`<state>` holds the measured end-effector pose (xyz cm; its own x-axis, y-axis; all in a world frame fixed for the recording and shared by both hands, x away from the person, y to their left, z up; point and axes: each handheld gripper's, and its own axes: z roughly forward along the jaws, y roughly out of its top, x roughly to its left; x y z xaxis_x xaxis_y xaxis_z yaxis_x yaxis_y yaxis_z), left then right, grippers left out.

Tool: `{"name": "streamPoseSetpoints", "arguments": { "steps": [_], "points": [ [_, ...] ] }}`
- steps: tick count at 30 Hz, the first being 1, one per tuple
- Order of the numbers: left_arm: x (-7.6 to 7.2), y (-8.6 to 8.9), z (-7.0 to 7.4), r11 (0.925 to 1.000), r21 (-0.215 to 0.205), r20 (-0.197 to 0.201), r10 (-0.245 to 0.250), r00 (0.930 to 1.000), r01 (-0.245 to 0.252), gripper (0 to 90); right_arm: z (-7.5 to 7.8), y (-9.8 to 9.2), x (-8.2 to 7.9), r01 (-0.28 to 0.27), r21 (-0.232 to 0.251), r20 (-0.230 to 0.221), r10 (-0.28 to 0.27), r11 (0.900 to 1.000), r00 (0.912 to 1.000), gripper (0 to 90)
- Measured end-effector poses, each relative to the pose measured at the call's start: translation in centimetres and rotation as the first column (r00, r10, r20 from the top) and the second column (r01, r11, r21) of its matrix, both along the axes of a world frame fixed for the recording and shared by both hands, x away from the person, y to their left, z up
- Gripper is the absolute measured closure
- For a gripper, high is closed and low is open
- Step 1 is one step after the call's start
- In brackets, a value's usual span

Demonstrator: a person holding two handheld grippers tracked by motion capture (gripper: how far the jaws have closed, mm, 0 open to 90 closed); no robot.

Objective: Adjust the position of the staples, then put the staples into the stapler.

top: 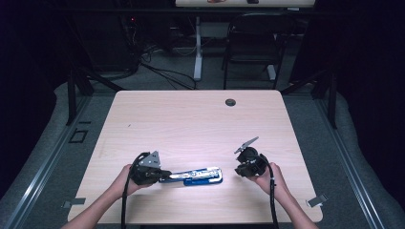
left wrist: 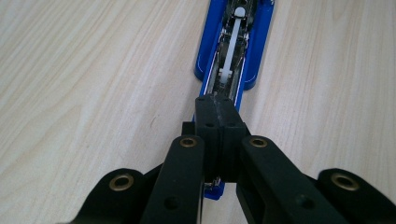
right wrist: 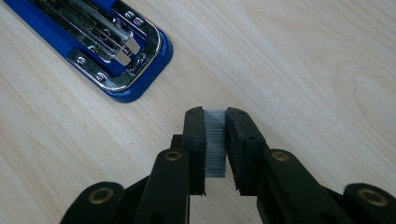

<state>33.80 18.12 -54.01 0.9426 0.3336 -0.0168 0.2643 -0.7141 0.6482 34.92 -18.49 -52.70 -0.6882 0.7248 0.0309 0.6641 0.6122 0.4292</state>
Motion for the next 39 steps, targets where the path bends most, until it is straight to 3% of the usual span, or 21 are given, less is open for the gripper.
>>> {"name": "streamPoseSetpoints", "arguments": {
  "steps": [6, 17, 30, 39],
  "points": [
    [0.0, 0.0, 0.0, 1.0000, -0.002, 0.000, -0.002, 1.0000, 0.002, 90.0, 0.4, -0.1, 0.1, -0.027, -0.004, 0.016, 0.027, 1.000, 0.9995, 78.5],
    [0.0, -0.5, 0.0, 1.0000, 0.001, 0.003, 0.002, 1.0000, -0.002, 90.0, 1.0, -0.5, 0.5, -0.040, 0.034, 0.039, 0.038, 0.999, 0.9985, 78.4],
    [0.0, -0.4, 0.0, 1.0000, -0.001, 0.004, -0.001, 1.0000, 0.001, 90.0, 1.9, 0.3, 1.4, -0.080, 0.051, 0.083, 0.076, 0.995, 0.9936, 78.4],
    [0.0, -0.4, -0.1, 1.0000, -0.006, 0.008, 0.002, 1.0000, -0.002, 90.0, 2.3, 1.0, 2.5, -0.107, 0.068, 0.087, 0.101, 0.992, 0.9911, 78.5]
  ]
}}
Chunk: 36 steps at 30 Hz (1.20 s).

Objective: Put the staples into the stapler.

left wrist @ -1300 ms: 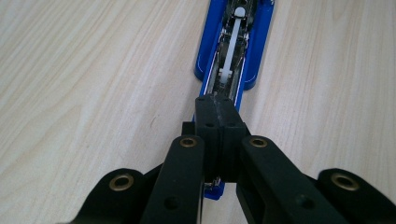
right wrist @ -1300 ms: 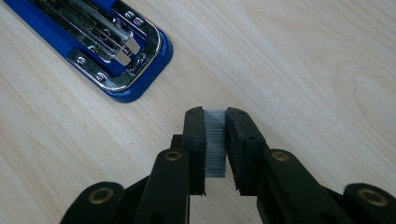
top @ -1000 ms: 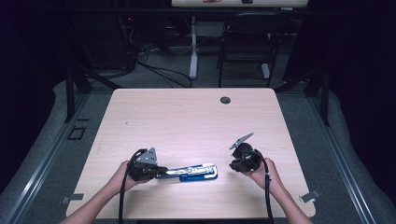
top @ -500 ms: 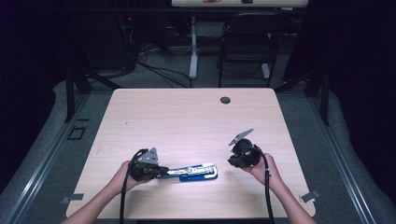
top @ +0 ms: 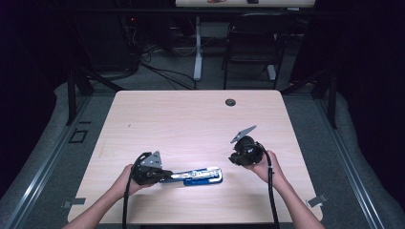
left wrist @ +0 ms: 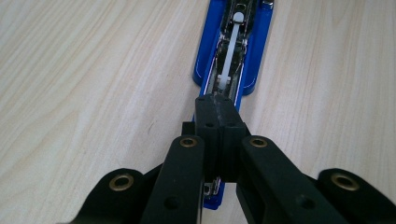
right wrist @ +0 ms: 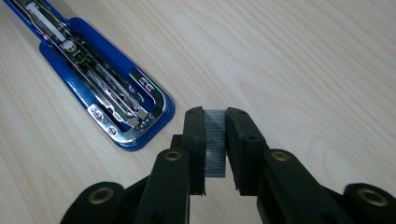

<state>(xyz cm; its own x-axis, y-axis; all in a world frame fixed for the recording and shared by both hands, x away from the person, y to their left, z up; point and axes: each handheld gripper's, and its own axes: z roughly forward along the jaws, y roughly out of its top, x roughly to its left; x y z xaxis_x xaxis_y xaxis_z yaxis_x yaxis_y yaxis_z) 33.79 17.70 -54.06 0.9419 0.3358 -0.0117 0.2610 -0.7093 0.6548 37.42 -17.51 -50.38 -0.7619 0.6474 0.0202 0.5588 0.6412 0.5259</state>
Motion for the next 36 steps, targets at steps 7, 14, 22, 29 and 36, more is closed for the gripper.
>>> {"name": "streamPoseSetpoints", "arguments": {
  "steps": [7, 14, 22, 29, 36],
  "points": [
    [0.0, 0.0, 0.0, 1.0000, 0.003, -0.004, -0.004, 1.0000, 0.004, 90.0, 0.4, 0.6, 0.8, -0.028, 0.033, 0.008, 0.028, 0.999, 0.9996, 78.4],
    [0.0, 0.1, 0.0, 1.0000, -0.004, -0.008, -0.005, 1.0000, 0.005, 90.0, 0.4, 1.6, 1.2, -0.086, 0.031, 0.032, 0.085, 0.996, 0.9959, 78.5],
    [0.1, 0.2, 0.0, 1.0000, -0.005, -0.009, -0.008, 0.9999, 0.008, 89.9, 0.5, 2.9, 1.5, -0.186, 0.019, 0.044, 0.185, 0.982, 0.9817, 78.5],
    [0.1, 0.2, 0.0, 1.0000, -0.006, -0.009, -0.008, 0.9999, 0.007, 89.9, 0.9, 4.4, 1.3, -0.286, -0.014, 0.048, 0.286, 0.958, 0.9570, 78.5],
    [0.1, 0.2, 0.0, 0.9999, -0.008, -0.009, -0.009, 0.9999, 0.009, 89.8, 1.0, 5.8, 0.9, -0.374, -0.044, 0.039, 0.376, 0.926, 0.9258, 78.5]
  ]
}}
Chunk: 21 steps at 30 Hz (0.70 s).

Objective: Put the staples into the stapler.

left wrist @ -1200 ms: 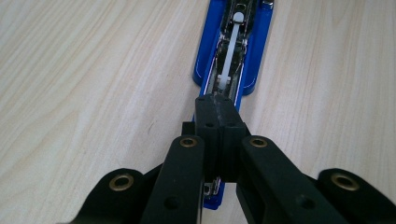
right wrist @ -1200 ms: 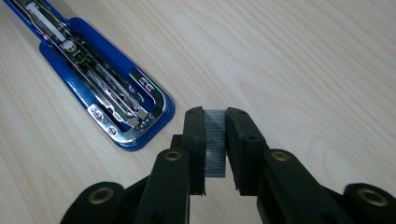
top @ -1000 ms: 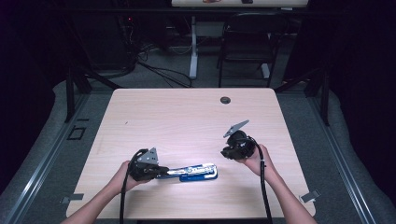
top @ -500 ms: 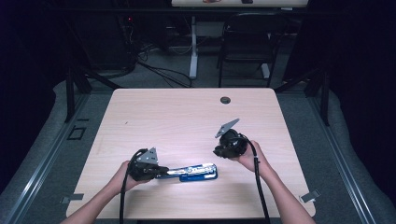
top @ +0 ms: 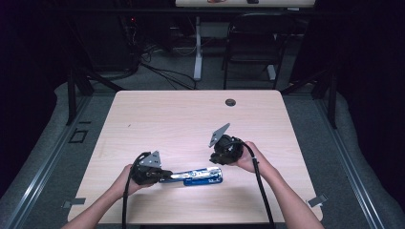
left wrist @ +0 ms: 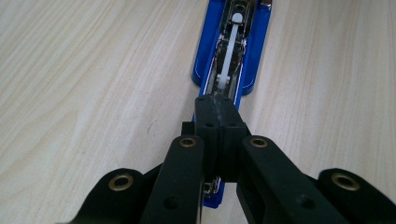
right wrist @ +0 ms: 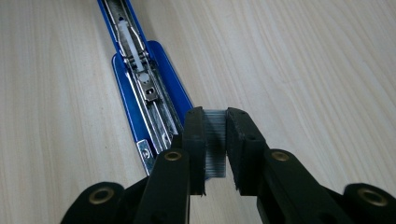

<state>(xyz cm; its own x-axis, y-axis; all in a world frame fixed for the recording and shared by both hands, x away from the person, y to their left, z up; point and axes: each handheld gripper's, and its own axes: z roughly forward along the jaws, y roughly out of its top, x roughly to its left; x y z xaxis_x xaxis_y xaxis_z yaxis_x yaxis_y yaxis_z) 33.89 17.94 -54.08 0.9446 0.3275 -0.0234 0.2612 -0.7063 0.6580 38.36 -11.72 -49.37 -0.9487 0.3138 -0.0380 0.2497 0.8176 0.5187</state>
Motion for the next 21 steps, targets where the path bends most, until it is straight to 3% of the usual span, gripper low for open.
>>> {"name": "streamPoseSetpoints", "arguments": {
  "steps": [4, 9, 21],
  "points": [
    [0.0, 0.0, 0.0, 1.0000, -0.002, -0.001, -0.001, 1.0000, 0.001, 89.8, -0.1, 0.7, -0.2, -0.060, -0.007, -0.008, 0.060, 0.998, 0.9982, 78.5],
    [0.0, 0.0, 0.0, 1.0000, -0.004, -0.003, 0.001, 1.0000, -0.001, 89.8, -0.3, 1.6, -0.4, -0.141, -0.059, -0.016, 0.141, 0.988, 0.9899, 78.5],
    [0.0, 0.0, 0.0, 1.0000, -0.002, -0.003, 0.000, 1.0000, 0.000, 89.8, -1.2, 2.8, -0.4, -0.220, -0.081, -0.056, 0.216, 0.972, 0.9748, 78.5]
  ]
}}
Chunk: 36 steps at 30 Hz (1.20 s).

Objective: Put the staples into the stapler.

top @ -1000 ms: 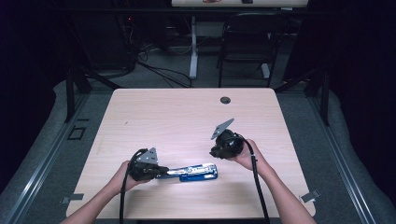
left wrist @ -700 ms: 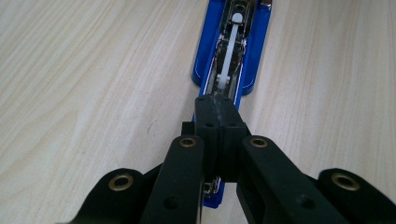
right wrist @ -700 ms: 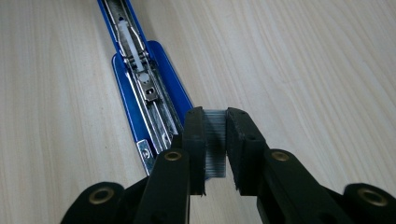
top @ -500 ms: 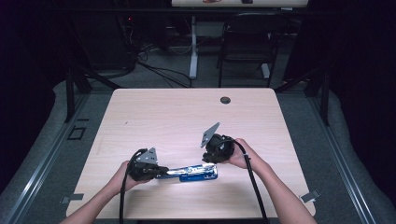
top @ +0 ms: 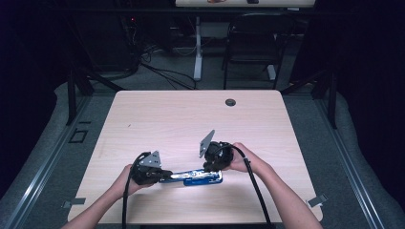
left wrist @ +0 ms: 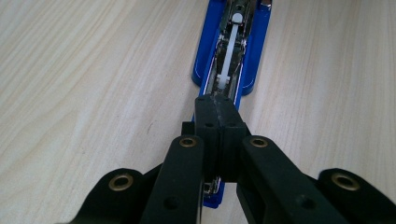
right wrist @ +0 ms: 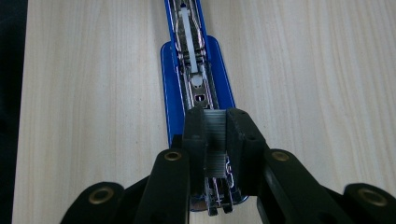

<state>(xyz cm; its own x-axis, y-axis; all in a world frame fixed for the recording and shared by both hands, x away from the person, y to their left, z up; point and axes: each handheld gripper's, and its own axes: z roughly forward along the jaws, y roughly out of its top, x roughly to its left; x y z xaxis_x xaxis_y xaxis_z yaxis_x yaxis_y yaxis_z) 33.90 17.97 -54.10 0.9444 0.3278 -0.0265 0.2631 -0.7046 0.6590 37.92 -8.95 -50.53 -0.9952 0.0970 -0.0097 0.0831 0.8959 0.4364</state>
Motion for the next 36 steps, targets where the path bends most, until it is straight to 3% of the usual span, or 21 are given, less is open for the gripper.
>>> {"name": "streamPoseSetpoints", "arguments": {
  "steps": [1, 5, 13, 36],
  "points": [
    [0.0, 0.0, 0.0, 1.0000, -0.001, 0.000, 0.000, 1.0000, 0.000, 89.8, 0.0, 0.0, 0.1, -0.009, -0.019, -0.003, 0.009, 1.000, 1.0000, 78.5],
    [0.0, 0.0, 0.0, 1.0000, -0.001, -0.001, 0.000, 1.0000, 0.000, 89.8, -0.4, 0.2, 0.2, -0.016, -0.014, -0.013, 0.016, 1.000, 0.9998, 78.5],
    [0.0, 0.0, 0.0, 1.0000, 0.000, -0.001, 0.000, 1.0000, 0.000, 89.8, -0.7, 0.6, 0.3, -0.054, -0.047, -0.022, 0.053, 0.997, 0.9984, 78.5],
    [0.0, 0.0, 0.0, 1.0000, 0.000, -0.001, -0.001, 1.0000, 0.001, 89.7, -1.1, 0.9, 0.3, -0.101, -0.060, -0.001, 0.101, 0.993, 0.9948, 78.5]
  ]
}}
